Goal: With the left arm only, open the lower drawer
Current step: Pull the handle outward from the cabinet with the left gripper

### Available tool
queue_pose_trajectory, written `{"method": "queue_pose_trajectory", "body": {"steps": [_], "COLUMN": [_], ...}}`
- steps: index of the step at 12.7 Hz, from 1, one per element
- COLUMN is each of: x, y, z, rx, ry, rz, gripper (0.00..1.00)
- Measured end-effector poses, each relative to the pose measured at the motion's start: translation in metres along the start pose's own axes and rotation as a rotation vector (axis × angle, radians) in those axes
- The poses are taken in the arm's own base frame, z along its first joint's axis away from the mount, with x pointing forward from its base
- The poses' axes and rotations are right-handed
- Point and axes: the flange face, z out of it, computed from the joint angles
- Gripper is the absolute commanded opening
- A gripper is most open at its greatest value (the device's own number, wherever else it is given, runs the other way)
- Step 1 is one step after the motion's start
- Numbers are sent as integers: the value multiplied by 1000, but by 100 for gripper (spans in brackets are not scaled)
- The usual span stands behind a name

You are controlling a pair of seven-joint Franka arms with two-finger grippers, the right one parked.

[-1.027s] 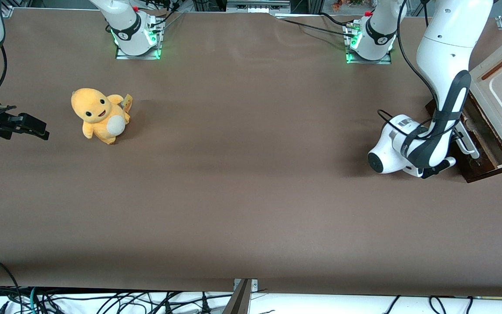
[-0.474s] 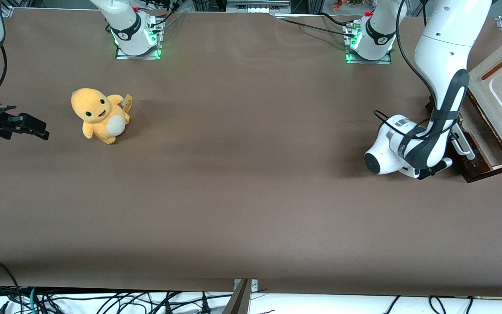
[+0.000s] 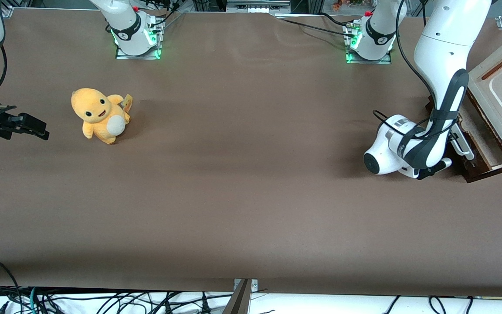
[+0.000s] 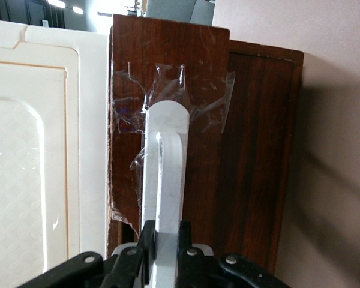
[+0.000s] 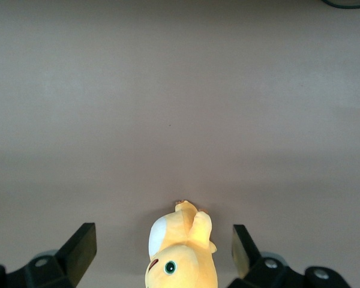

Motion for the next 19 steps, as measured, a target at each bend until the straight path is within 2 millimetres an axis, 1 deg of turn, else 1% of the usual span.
{"method": "queue_pose_trajectory", "body": {"steps": [7, 13, 17, 19], "x": [0, -1, -7, -8], "y": [-1, -1, 0, 0], "z": [-9, -12, -26, -27], "rx": [-10, -12, -26, -26], "ry": [-3, -1, -11, -9], "rz": [1, 2, 7, 7], "gripper": [10, 10, 10, 10]}}
